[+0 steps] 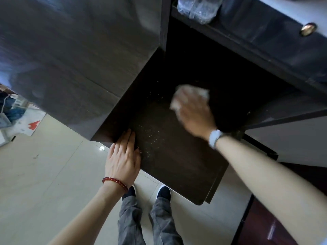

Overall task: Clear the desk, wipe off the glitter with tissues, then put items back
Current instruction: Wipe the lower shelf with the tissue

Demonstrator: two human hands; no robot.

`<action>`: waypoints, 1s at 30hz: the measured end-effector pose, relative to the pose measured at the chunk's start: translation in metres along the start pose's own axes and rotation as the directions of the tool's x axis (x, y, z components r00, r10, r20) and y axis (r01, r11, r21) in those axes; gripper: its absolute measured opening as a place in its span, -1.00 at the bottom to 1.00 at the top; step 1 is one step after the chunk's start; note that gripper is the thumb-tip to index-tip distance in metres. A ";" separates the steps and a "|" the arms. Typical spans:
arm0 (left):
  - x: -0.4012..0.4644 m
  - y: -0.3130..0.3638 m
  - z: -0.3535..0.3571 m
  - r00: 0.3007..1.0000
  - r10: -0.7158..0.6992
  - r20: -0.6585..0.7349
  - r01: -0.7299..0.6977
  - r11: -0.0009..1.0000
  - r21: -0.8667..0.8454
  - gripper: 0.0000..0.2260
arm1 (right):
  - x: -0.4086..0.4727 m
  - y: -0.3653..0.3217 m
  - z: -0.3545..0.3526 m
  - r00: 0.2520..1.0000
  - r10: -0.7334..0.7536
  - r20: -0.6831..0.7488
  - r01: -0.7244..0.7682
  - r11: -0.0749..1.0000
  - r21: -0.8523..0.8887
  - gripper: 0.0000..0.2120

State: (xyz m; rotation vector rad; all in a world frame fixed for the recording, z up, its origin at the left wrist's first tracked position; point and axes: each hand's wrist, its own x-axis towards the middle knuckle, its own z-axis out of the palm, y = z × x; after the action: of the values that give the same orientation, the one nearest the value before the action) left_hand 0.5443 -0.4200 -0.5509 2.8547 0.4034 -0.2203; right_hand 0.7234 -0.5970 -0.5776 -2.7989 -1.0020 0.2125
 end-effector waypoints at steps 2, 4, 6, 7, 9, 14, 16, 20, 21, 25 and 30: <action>0.000 -0.001 -0.001 1.000 0.011 0.016 -0.011 1.000 -0.006 -0.54 | 0.028 0.035 -0.013 0.893 0.451 0.001 -0.448 0.887 0.109 -0.53; 0.002 -0.001 -0.002 1.000 0.011 0.023 -0.011 1.000 -0.007 -0.54 | 0.042 0.017 -0.016 0.858 0.510 0.061 -0.513 0.842 0.168 -0.48; 0.001 -0.003 -0.003 0.999 0.015 0.040 -0.014 1.000 -0.009 -0.54 | 0.026 -0.027 -0.009 0.984 0.150 0.102 -0.165 0.972 0.166 -0.41; 0.001 -0.004 -0.003 0.999 0.014 0.048 -0.013 1.000 -0.008 -0.54 | 0.008 -0.043 -0.004 0.988 -0.046 0.144 0.022 0.986 0.165 -0.42; 0.001 -0.005 -0.005 0.998 0.020 0.062 -0.021 1.000 0.001 -0.54 | -0.004 -0.029 -0.006 0.966 -0.200 0.163 0.175 0.972 0.155 -0.48; 0.000 -0.006 -0.007 0.997 0.050 0.053 -0.049 0.999 -0.018 -0.56 | 0.044 0.030 -0.026 0.934 0.344 0.097 -0.356 0.924 0.143 -0.51; -0.003 -0.007 -0.007 0.998 0.052 0.035 -0.050 0.997 -0.061 -0.57 | 0.037 -0.005 -0.018 0.973 0.201 0.112 -0.216 0.967 0.138 -0.50; -0.017 -0.012 -0.003 1.000 0.027 0.015 -0.026 0.998 -0.065 -0.59 | 0.016 -0.065 -0.002 0.943 -0.306 0.129 0.291 0.949 0.123 -0.50; -0.021 -0.014 -0.003 1.000 0.017 0.016 -0.016 0.998 -0.054 -0.59 | 0.019 -0.065 0.000 0.947 -0.305 0.096 0.295 0.950 0.105 -0.50; -0.035 -0.024 -0.001 1.000 -0.030 0.010 0.030 0.999 -0.040 -0.59 | 0.038 -0.050 0.003 0.998 0.063 0.009 -0.063 0.980 0.186 -0.50; -0.040 -0.035 -0.001 0.992 -0.124 0.003 0.124 0.991 -0.055 -0.59 | 0.021 -0.095 0.015 1.000 -0.013 -0.014 0.016 0.972 0.234 -0.45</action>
State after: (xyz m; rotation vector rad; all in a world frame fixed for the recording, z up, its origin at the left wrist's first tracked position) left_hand 0.4964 -0.3978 -0.5508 2.7780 0.5790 -0.2280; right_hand 0.6780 -0.5099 -0.5754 -2.5756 -0.9281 0.2913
